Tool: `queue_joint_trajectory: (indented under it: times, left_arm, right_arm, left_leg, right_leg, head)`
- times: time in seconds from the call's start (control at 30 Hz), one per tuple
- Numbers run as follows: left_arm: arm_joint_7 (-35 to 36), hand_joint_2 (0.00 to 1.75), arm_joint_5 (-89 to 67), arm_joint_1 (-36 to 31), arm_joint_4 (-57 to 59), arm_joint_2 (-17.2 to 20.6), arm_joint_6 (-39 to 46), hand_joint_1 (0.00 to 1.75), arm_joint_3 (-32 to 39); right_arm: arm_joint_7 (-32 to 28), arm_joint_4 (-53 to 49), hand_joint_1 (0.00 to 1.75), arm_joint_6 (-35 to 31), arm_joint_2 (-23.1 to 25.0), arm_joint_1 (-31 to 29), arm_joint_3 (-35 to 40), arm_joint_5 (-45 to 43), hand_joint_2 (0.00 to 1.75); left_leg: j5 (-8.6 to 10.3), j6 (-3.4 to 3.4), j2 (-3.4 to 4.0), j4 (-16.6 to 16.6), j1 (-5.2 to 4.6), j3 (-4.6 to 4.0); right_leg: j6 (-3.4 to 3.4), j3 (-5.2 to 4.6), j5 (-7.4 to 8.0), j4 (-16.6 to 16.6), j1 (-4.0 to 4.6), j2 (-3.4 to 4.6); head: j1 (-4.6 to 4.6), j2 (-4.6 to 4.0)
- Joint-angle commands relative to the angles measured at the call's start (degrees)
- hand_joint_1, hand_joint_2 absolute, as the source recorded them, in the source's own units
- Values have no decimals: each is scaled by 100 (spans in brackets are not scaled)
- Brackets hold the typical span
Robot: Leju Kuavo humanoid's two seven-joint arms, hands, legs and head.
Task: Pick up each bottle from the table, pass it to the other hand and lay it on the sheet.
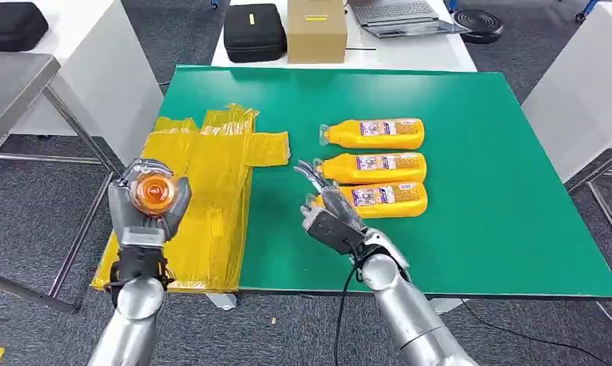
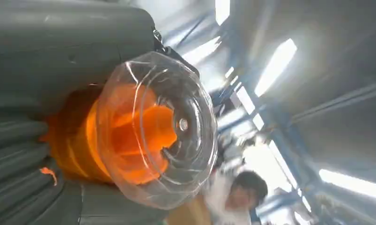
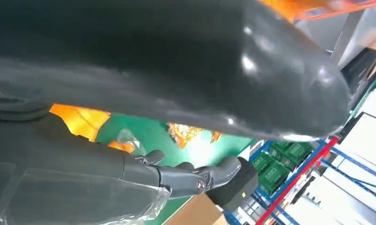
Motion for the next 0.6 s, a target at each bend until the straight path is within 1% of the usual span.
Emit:
queue_joint_trajectory:
  times: [0.03,0.1,0.17,0.2,0.23,0.27,0.33,0.37,0.4,0.43,0.47,0.5,0.53,0.57,0.6]
  left_arm:
    - [708,175,-2070,-461,-15,298,671,175,-798]
    - [1011,175,-2573,-602,187,453,657,175,-972]
    - [1144,175,-2816,-723,442,530,567,175,-1071]
    - [1199,175,-2839,-810,657,551,438,175,-1136]
    - [1305,175,-3062,-932,968,586,398,175,-1196]
    - [1332,175,-3083,-1019,1190,582,390,175,-1227]
    - [1326,175,-3080,-1049,1273,573,439,175,-1234]
    - [1340,175,-3068,-1097,1433,574,409,175,-1259]
    - [1414,175,-3195,-1197,1663,594,347,175,-1306]
    - [1447,175,-3207,-1252,1801,570,273,175,-1312]
    - [1527,175,-3288,-1424,2184,534,187,175,-1336]
    - [1620,175,-3379,-1584,2537,484,141,175,-1328]
    - [1709,175,-3454,-1829,3060,446,202,175,-1339]
    - [1790,175,-3552,-1957,3330,431,241,175,-1344]
    - [1755,175,-3526,-2018,3462,420,306,175,-1341]
  right_arm:
    - [9,158,0,-4,-124,-157,-180,-48,0]
    - [48,65,0,33,-156,-104,-170,-57,0]
    - [52,37,0,59,-183,-48,-158,-65,0]
    - [43,51,0,87,-184,-54,-149,-83,0]
    - [41,87,0,93,-179,-75,-141,-87,0]
    - [38,121,0,100,-172,-97,-135,-91,0]
    - [38,135,0,97,-167,-108,-133,-89,0]
    - [38,152,0,98,-168,-116,-129,-90,0]
    - [38,164,0,109,-163,-116,-126,-98,0]
    - [36,166,0,121,-161,-117,-119,-99,0]
    - [30,164,0,133,-158,-115,-109,-102,0]
    - [24,171,0,162,-155,-130,-96,-108,0]
    - [19,176,0,167,-140,-139,-90,-111,0]
    - [20,173,0,182,-126,-144,-92,-113,0]
    - [23,167,0,186,-120,-144,-92,-113,0]
  left_leg:
    - [-13,-14,-15,7,12,27]
    - [-3,-8,-9,1,4,11]
    - [-17,-19,-6,4,14,41]
    - [-8,-13,-10,0,9,26]
    - [-11,-16,-13,0,12,37]
    - [-1,-9,-13,-7,4,23]
    - [-11,-17,-16,-3,12,44]
    - [-8,-12,-9,-4,8,35]
    - [-15,-15,-3,-1,12,46]
    - [-6,-9,-1,-4,5,26]
    - [-14,-14,-2,0,12,42]
    - [-4,-10,-12,-6,6,31]
    - [-10,-14,-13,-2,10,40]
    - [-3,-10,-16,-4,6,27]
    - [-7,-15,-24,-2,11,41]
  right_leg:
    - [-13,36,-17,2,13,-19]
    - [-8,16,-6,0,5,-11]
    - [-17,47,-18,1,15,-11]
    - [-12,31,-11,-2,10,-16]
    - [-15,43,-15,-2,13,-20]
    - [-9,25,-7,-4,5,-18]
    - [-16,50,-16,-4,14,-21]
    - [-11,38,-12,-4,9,-14]
    - [-14,49,-16,-3,13,-8]
    - [-8,26,-7,-3,6,-6]
    - [-13,46,-15,-4,13,-10]
    - [-9,35,-10,-5,7,-19]
    - [-12,47,-15,-5,11,-20]
    - [-8,33,-9,-5,7,-20]
    - [-13,51,-14,-5,12,-28]
  head:
    - [2,0]
    - [2,0]
    - [0,0]
    - [0,0]
    - [2,0]
    - [0,0]
    - [0,0]
    - [2,0]
    - [0,0]
    - [0,0]
    - [0,0]
    - [0,0]
    - [0,0]
    - [2,0]
    - [0,0]
